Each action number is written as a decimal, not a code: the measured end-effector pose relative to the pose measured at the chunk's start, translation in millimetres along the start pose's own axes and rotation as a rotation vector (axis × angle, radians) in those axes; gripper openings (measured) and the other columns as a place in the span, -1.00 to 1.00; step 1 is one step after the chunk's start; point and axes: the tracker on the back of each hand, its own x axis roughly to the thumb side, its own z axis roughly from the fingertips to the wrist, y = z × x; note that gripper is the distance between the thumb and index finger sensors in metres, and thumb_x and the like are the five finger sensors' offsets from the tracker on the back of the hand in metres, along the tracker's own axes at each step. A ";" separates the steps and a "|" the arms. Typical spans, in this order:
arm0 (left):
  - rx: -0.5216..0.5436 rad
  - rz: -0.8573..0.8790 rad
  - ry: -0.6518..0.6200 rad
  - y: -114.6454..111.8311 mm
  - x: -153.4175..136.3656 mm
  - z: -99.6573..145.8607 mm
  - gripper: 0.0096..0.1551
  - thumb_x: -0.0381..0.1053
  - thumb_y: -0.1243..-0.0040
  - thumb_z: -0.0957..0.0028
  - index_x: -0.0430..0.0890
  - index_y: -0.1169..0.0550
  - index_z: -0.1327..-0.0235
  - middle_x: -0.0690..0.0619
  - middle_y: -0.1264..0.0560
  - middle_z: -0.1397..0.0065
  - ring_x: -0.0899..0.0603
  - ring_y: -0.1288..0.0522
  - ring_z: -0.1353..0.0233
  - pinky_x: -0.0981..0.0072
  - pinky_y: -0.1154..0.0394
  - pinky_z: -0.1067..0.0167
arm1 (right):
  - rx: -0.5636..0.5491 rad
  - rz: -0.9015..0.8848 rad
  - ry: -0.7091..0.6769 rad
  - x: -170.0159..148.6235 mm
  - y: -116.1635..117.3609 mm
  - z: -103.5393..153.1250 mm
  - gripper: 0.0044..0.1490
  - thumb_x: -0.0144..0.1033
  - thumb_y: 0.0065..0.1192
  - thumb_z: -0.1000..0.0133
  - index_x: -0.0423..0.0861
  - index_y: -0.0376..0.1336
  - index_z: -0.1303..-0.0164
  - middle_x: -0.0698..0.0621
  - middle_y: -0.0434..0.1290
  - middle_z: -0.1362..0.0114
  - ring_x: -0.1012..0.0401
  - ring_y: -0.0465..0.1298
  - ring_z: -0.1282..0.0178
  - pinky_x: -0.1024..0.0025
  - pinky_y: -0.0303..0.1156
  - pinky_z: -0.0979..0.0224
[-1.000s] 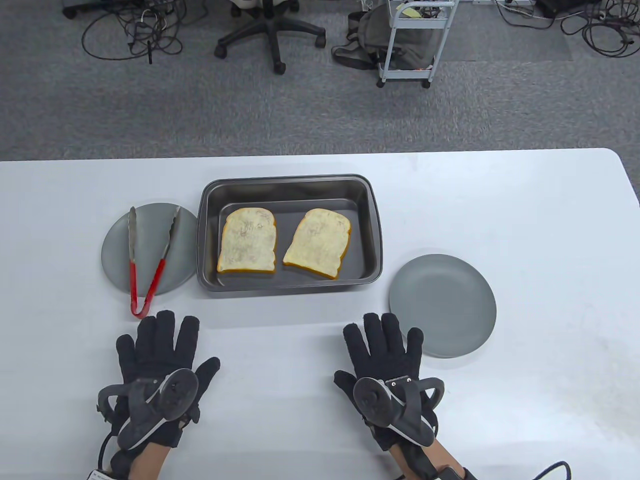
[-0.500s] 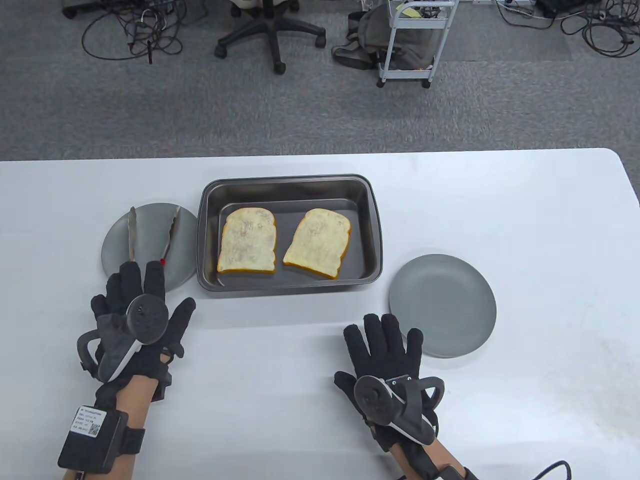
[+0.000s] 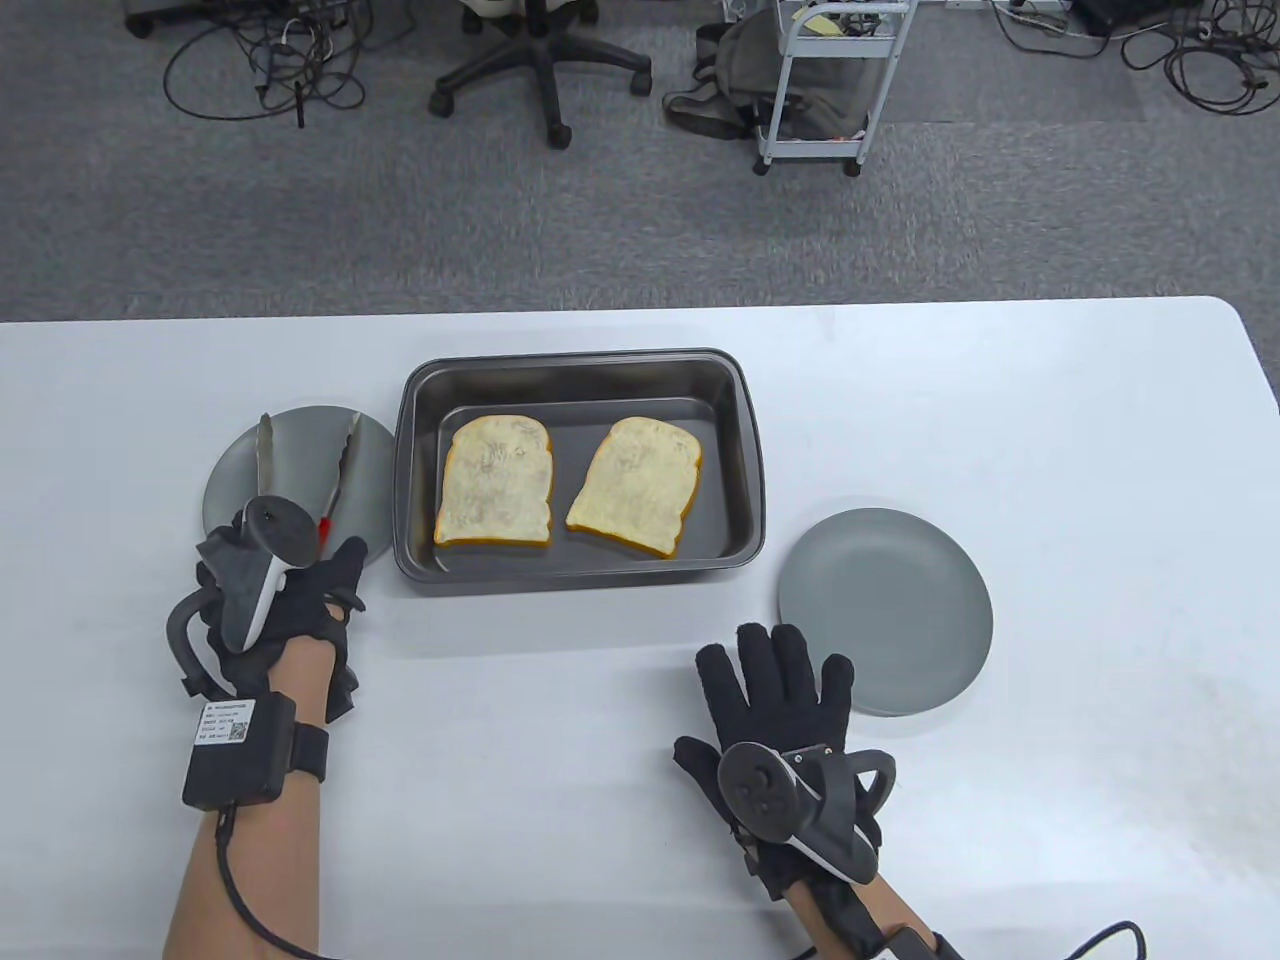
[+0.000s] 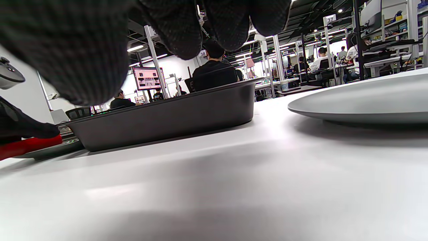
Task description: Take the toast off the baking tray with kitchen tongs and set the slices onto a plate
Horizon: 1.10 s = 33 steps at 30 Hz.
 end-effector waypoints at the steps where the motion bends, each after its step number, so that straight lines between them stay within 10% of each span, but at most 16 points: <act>1: -0.017 -0.004 0.015 -0.9 0.6 -3.6 0.32 0.63 -0.19 0.17 -0.19 -0.09 -0.58 -0.27 -0.10 -0.62 -0.31 -0.30 -0.45 -0.05 -0.37 -0.42 | 0.000 -0.002 0.002 -0.4 -0.1 -0.3 0.09 0.28 0.44 0.18 0.08 0.18 -0.55 -0.16 0.13 -0.73 -0.21 0.10 -0.74 -0.53 -0.07 -0.58; 24: 0.062 0.084 0.040 18.1 -4.5 -2.9 0.01 0.46 -0.16 0.00 -0.17 -0.26 -0.49 -0.22 -0.13 -0.62 -0.33 -0.29 -0.48 -0.10 -0.37 -0.43 | -0.013 -0.046 0.022 -7.7 -3.2 -2.0 0.09 0.28 0.44 0.18 0.07 0.18 -0.55 -0.17 0.11 -0.73 -0.22 0.09 -0.74 -0.53 -0.07 -0.58; 33: 0.096 0.206 -0.130 48.0 -16.6 27.3 -0.01 0.45 -0.19 0.03 -0.20 -0.31 -0.43 -0.30 -0.54 -0.44 -0.31 -0.71 -0.21 -0.02 -0.68 -0.12 | -0.017 -0.059 0.025 -9.4 -3.9 -1.3 0.10 0.28 0.44 0.17 0.07 0.16 -0.56 -0.17 0.11 -0.73 -0.21 0.09 -0.74 -0.53 -0.07 -0.58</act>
